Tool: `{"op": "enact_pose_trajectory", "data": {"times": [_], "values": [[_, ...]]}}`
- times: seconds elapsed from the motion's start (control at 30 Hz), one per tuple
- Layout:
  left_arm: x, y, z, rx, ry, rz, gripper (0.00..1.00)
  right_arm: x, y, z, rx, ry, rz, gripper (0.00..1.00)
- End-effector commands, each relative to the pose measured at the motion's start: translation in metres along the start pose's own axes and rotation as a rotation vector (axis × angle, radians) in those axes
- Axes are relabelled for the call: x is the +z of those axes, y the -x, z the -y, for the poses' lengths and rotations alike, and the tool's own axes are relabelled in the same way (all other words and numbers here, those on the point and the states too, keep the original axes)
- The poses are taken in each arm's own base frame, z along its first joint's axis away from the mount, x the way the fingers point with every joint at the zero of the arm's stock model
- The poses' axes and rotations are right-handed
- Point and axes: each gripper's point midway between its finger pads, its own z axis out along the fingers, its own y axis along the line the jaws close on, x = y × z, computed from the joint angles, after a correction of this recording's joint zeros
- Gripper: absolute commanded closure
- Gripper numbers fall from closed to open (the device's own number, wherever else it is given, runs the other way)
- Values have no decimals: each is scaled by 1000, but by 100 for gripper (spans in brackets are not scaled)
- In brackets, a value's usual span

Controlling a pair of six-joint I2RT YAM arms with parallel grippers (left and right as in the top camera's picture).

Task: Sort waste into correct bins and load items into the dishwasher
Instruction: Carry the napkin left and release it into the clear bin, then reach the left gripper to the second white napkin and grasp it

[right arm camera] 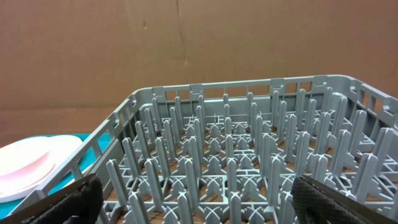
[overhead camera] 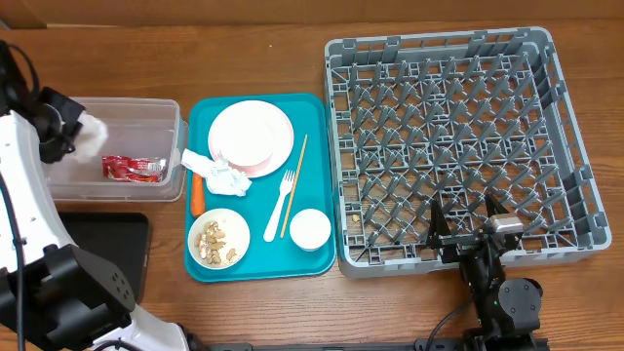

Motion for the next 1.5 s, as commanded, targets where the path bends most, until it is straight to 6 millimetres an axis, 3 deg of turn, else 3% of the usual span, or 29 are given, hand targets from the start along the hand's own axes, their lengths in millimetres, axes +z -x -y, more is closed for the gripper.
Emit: {"op": "enact_pose_trajectory", "data": {"times": [0.0, 0.17, 0.2, 0.23, 0.27, 0.4, 0.6, 0.8, 0.83, 0.9, 0.93, 0.97, 1.07, 1.23, 1.47], "values": [[3, 28, -8, -38, 65, 116, 96, 0, -1, 3, 0, -14, 6, 0], [38, 39, -18, -39, 148, 133, 94, 0, -1, 3, 0, -14, 6, 0], [43, 40, -22, -38, 173, 138, 91, 0, -1, 3, 0, -14, 6, 0], [51, 41, -28, -36, 211, 139, 77, 0, -1, 3, 0, -14, 6, 0], [57, 40, -31, -34, 230, 134, 73, 0, -1, 3, 0, -14, 6, 0], [73, 36, -35, -29, 255, 105, 69, 0, -1, 3, 0, -14, 6, 0], [73, 34, -35, -21, 251, 91, 69, 0, -1, 3, -1, -14, 6, 0], [52, 22, 8, 132, 18, 2, 77, 0, -1, 3, -1, -14, 6, 0], [48, 18, 15, 154, -25, -19, 73, 0, -1, 3, -1, -14, 6, 0], [41, 5, 25, 172, -96, -75, 75, 0, -1, 3, 0, -14, 6, 0], [38, -5, 29, 169, -127, -120, 89, 0, -1, 3, 0, -14, 6, 0], [36, -17, 31, 163, -155, -177, 96, 0, -1, 3, -1, -14, 6, 0], [27, -56, 29, 138, -174, -355, 96, 0, -1, 3, 0, -14, 6, 0], [12, -105, 19, 159, -87, -527, 96, 0, -1, 3, 0, -14, 6, 0], [1, -153, 35, 304, -36, -615, 96, 0, -1, 3, -1, -14, 6, 0]]}}
